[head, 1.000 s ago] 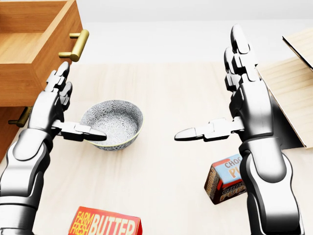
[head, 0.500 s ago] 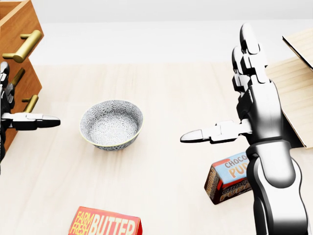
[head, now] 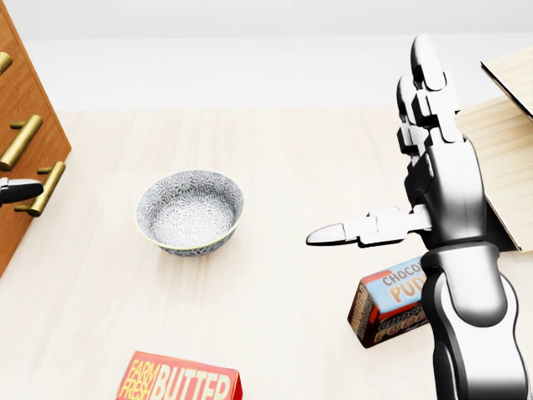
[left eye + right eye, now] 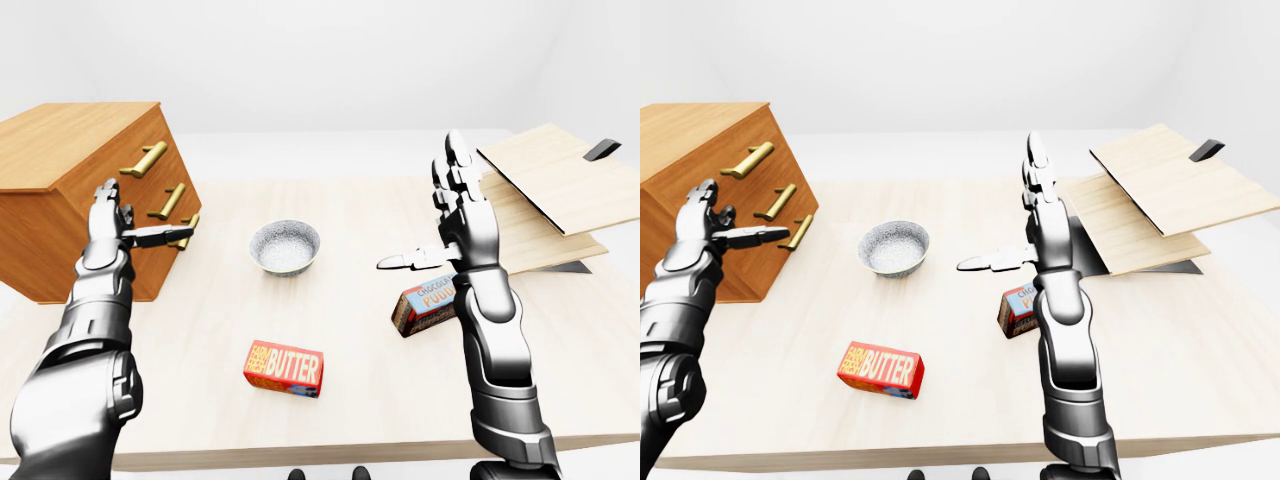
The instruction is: Close the top drawer of the cabinet.
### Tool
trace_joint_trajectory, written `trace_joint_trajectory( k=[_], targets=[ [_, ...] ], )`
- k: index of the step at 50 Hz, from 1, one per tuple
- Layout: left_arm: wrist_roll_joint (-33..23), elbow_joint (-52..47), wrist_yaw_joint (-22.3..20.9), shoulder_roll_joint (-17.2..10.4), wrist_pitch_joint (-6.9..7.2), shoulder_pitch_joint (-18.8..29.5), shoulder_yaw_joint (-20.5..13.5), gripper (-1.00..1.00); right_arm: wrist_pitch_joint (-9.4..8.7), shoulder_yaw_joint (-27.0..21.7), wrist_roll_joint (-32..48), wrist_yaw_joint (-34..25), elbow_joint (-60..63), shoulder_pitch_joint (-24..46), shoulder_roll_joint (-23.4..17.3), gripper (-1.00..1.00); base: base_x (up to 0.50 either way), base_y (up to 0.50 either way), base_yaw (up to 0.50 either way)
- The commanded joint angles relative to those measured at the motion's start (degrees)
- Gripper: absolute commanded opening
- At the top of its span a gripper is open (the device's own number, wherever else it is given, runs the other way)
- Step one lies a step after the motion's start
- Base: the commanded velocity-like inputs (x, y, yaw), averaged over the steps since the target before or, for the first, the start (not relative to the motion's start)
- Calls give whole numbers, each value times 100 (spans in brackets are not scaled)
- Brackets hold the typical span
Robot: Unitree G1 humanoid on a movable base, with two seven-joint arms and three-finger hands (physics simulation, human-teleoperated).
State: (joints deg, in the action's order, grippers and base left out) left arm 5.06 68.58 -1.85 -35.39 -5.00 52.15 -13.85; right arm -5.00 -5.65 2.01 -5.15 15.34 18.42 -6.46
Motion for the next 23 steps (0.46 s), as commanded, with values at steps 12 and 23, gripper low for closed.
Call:
trace_joint_trajectory(
  k=[12, 23],
  targets=[
    [42, 131, 455, -1201, 0, -88, -378, 100, 0, 110, 139, -2, 234, -21, 68, 100, 0, 0, 0],
    [18, -70, 363, -1111, 0, -96, -314, 100, 0, 114, 188, -24, 306, -32, 90, 100, 0, 0, 0]
  ],
)
